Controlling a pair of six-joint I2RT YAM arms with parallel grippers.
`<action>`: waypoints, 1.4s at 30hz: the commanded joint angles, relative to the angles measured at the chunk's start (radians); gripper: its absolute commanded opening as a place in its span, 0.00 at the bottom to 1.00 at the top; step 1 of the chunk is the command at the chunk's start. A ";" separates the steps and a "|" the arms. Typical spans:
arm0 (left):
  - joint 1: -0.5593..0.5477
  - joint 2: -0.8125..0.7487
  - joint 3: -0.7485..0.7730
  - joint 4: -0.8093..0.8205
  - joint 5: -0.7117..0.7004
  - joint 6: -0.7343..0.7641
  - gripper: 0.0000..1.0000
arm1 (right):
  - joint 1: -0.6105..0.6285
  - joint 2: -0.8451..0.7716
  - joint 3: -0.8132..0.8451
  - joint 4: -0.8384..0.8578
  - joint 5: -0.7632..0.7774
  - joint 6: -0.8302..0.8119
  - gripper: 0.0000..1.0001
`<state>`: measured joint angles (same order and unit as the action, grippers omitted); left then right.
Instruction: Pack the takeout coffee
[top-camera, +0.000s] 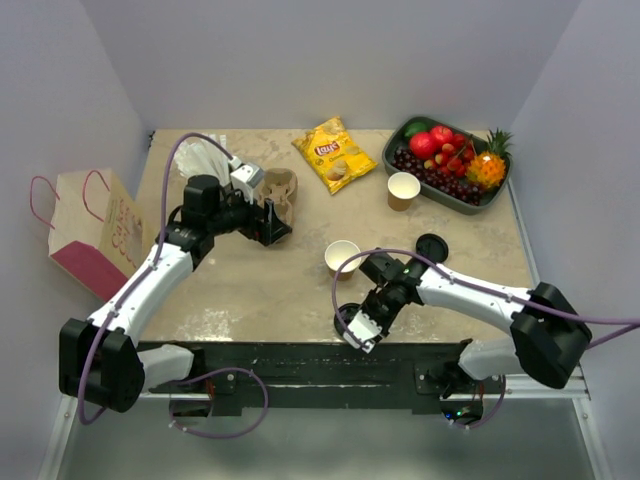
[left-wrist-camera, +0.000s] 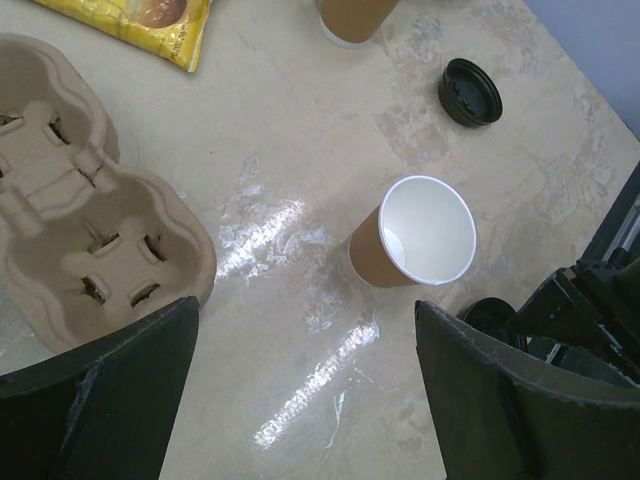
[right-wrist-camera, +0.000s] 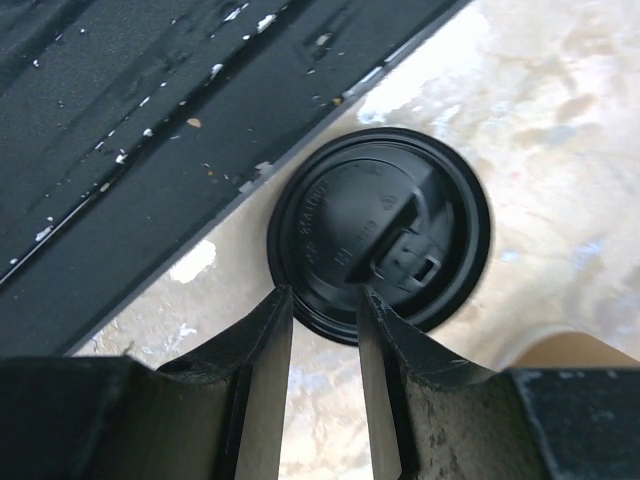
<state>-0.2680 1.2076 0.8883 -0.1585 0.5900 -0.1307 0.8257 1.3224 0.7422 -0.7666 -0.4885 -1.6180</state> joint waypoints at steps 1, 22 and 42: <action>0.012 -0.014 -0.006 0.030 0.014 -0.012 0.93 | 0.006 0.035 0.009 0.006 0.014 -0.025 0.36; 0.023 -0.019 -0.040 0.053 0.028 -0.033 0.93 | 0.006 -0.017 0.000 -0.085 0.028 -0.059 0.35; 0.026 -0.005 -0.042 0.062 0.030 -0.033 0.93 | 0.006 0.024 -0.053 0.035 0.082 -0.068 0.30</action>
<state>-0.2527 1.2076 0.8520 -0.1364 0.5987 -0.1471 0.8257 1.3556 0.7105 -0.8066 -0.4152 -1.6917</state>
